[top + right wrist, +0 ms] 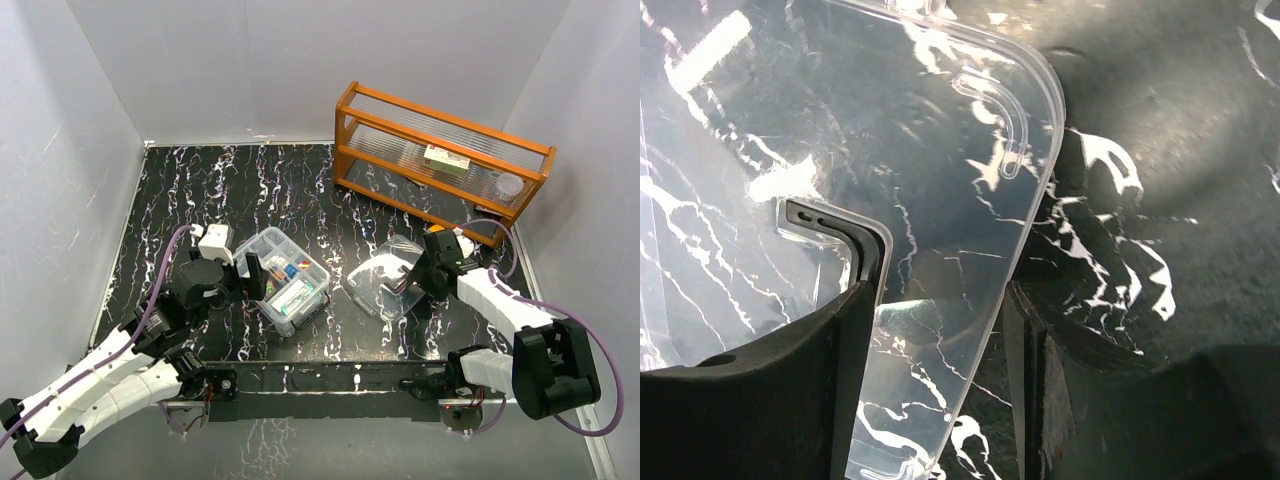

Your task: Organize the medicine kit

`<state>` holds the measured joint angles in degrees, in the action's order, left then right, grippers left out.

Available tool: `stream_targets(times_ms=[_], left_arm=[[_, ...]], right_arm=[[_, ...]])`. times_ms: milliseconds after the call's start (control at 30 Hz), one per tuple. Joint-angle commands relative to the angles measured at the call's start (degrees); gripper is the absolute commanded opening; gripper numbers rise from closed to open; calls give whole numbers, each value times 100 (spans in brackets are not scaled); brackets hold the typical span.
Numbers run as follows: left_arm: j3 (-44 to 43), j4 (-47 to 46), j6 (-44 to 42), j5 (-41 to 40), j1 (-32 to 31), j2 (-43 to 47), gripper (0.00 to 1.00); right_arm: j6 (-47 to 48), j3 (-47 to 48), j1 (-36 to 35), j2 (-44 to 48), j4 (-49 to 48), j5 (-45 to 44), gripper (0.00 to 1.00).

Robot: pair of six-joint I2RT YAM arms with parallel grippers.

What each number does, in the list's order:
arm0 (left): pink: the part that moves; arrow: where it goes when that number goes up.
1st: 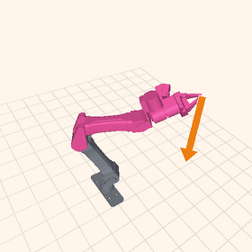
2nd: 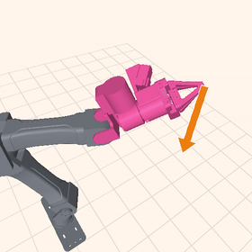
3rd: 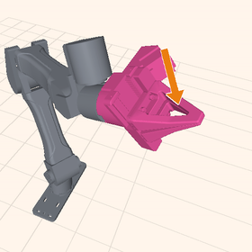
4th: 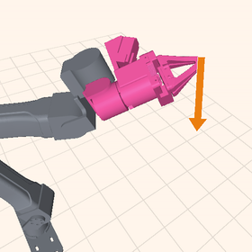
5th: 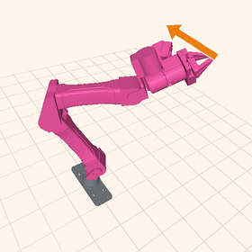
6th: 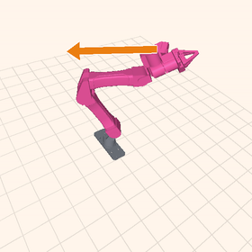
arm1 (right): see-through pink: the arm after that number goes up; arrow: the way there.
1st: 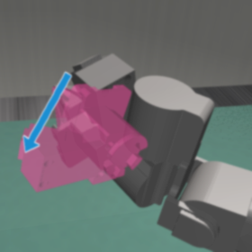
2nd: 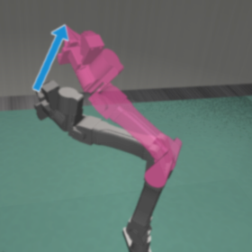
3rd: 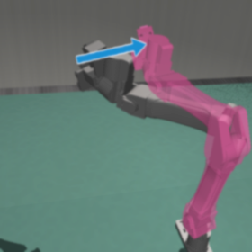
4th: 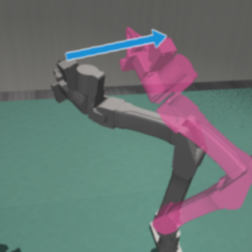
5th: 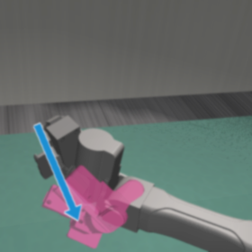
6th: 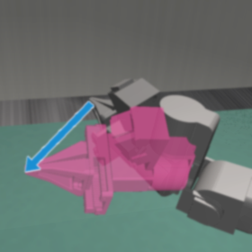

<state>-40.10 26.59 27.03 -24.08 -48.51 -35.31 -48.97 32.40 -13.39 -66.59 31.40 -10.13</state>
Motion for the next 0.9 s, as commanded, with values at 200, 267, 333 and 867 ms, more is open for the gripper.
stream_targets(times_ms=[200, 267, 333, 867], left_arm=[[-172, -234, -62, 39, -10, -114, 99], [-161, -265, -66, 58, -10, -132, 99], [-161, -268, -70, 69, -15, -149, 99], [-190, -232, -110, 32, -17, -102, 99]], right_arm=[[1779, 528, -542, -219, -303, 257, 38], [1919, 677, -559, -439, -278, 247, 40], [1985, 802, -560, -643, -228, 169, 43], [1715, 1092, -1130, -705, -61, 584, 80]])
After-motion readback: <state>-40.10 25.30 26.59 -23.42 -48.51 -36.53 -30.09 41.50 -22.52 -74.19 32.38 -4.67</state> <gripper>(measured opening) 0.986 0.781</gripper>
